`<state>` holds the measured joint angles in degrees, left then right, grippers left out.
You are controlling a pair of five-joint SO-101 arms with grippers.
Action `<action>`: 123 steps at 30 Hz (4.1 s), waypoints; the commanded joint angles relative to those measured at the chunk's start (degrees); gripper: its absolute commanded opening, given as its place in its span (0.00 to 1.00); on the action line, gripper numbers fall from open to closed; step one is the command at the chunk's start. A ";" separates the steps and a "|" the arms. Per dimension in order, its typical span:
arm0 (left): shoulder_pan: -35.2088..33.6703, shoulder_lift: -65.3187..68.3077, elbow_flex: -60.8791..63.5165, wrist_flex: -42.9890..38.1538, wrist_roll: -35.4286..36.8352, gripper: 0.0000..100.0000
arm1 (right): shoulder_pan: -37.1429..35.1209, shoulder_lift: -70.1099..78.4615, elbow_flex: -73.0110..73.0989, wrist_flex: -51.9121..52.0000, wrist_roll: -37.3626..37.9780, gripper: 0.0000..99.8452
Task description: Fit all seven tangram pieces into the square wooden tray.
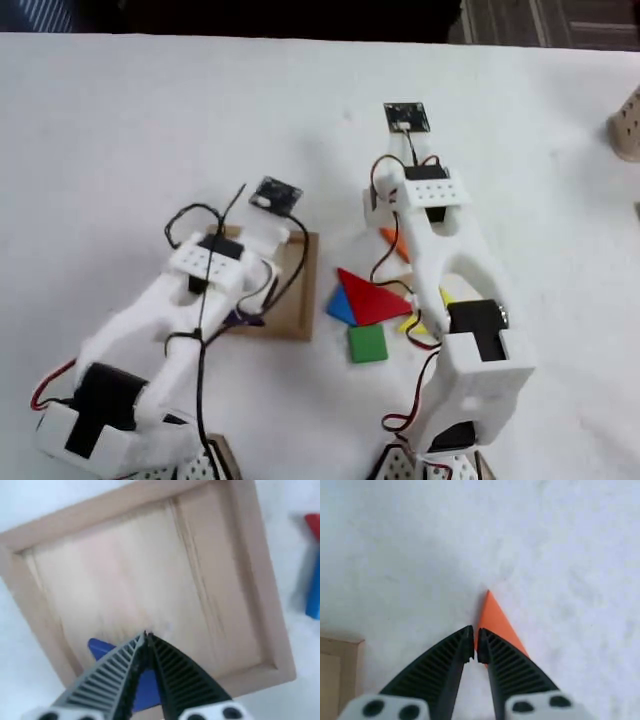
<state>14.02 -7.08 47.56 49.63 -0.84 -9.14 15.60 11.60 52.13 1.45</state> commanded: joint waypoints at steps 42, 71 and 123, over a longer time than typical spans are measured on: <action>-17.89 -25.71 11.78 -1.76 -14.59 0.02 | -0.40 -0.66 -4.75 6.29 -0.44 0.02; -38.81 -1.45 -6.59 -4.40 12.04 0.13 | -28.09 -12.35 5.71 11.56 -14.24 0.15; -38.02 -1.19 -6.15 -5.89 11.60 0.13 | -31.16 -0.66 5.89 1.63 -14.59 0.01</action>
<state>-25.10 -8.22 43.96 45.41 10.59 -40.09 14.81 19.08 53.71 -13.14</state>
